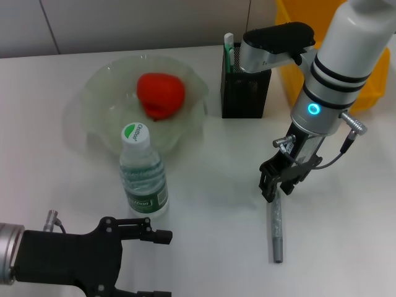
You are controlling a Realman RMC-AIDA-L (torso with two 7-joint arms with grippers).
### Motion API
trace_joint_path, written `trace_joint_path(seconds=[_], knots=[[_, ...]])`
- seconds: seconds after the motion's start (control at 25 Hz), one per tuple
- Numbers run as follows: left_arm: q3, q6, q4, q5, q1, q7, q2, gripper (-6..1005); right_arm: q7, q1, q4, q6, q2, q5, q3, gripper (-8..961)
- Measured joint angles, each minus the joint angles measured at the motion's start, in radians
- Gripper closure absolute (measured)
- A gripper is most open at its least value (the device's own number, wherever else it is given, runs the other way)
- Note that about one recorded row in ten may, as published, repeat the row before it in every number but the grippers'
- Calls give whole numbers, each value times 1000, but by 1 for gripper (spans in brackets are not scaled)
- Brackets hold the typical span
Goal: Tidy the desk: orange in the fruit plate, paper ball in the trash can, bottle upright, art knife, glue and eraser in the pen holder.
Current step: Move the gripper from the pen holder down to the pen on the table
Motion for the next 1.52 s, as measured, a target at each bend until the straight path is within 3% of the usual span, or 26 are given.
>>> trace_joint_path(seconds=[0.2, 1.2, 1.4, 1.52], knots=[[0, 0, -2, -2, 4, 1, -1, 184, 0, -2, 5, 7, 2, 1, 0, 570], [0, -3, -7, -2, 9, 1, -3, 184, -2, 6, 46, 51, 2, 0, -51, 597], [0, -5, -6, -2, 8, 1, -4, 184, -3, 1, 46, 51, 3, 1, -52, 627], [0, -4, -6, -2, 6, 1, -2, 184, -3, 3, 46, 51, 3, 1, -52, 706]])
